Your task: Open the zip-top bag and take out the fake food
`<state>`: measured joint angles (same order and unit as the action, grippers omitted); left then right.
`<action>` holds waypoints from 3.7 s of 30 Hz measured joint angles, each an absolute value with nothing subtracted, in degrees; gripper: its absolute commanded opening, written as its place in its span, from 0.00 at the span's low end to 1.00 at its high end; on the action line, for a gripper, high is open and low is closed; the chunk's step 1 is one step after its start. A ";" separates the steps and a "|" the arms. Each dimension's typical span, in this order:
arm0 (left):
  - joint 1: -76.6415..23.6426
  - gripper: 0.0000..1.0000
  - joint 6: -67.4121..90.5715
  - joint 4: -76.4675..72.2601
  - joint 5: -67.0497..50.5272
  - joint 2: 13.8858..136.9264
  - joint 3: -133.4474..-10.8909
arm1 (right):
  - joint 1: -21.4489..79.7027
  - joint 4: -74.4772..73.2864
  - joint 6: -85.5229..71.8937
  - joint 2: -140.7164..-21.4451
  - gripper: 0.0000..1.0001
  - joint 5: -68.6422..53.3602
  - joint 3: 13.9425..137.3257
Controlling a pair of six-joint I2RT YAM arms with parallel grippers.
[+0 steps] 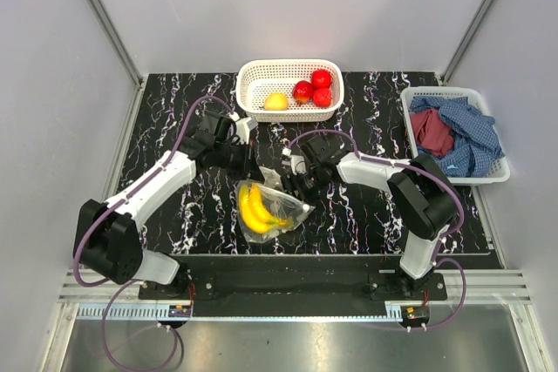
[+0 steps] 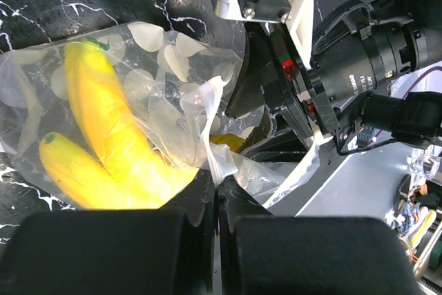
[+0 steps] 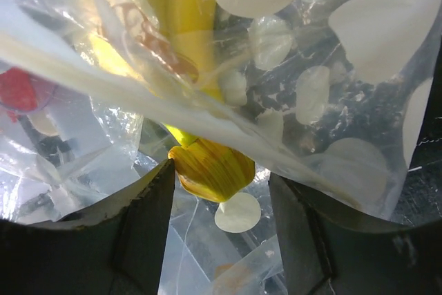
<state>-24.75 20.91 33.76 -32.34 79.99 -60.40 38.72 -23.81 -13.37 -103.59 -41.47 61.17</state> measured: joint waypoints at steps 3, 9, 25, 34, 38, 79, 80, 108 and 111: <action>-24.75 0.00 20.67 33.71 -32.29 80.34 -60.40 | 38.98 -23.51 -13.21 -103.59 0.66 -41.52 61.17; -24.71 0.00 20.14 33.32 -32.27 82.19 -60.38 | 41.28 -23.03 -12.58 -103.59 0.67 -41.76 60.84; -24.45 0.00 20.01 31.51 -32.71 84.18 -58.43 | 43.42 -13.89 -15.51 -103.96 0.60 -40.16 56.90; -24.23 0.00 20.10 30.65 -32.75 84.05 -57.76 | 43.70 -5.69 -18.31 -100.29 0.17 -39.55 55.05; -24.21 0.00 18.72 31.64 -32.75 83.99 -58.39 | 43.72 -6.50 -18.04 -97.65 0.00 -39.70 55.05; -31.48 0.00 -7.40 36.10 -29.63 64.10 -62.89 | 39.92 -45.39 -12.38 -102.15 0.00 -56.88 85.78; -31.57 0.00 -8.03 36.14 -29.26 63.13 -62.65 | 39.57 -45.84 -11.97 -102.15 0.00 -58.04 85.80; -40.36 0.00 -26.94 32.05 -5.63 47.48 -48.86 | 42.28 -55.92 -4.64 -98.45 0.00 -57.82 84.42; -40.36 0.00 -26.35 31.07 -4.34 43.62 -47.18 | 38.54 -49.10 -9.65 -94.43 0.00 -62.70 77.78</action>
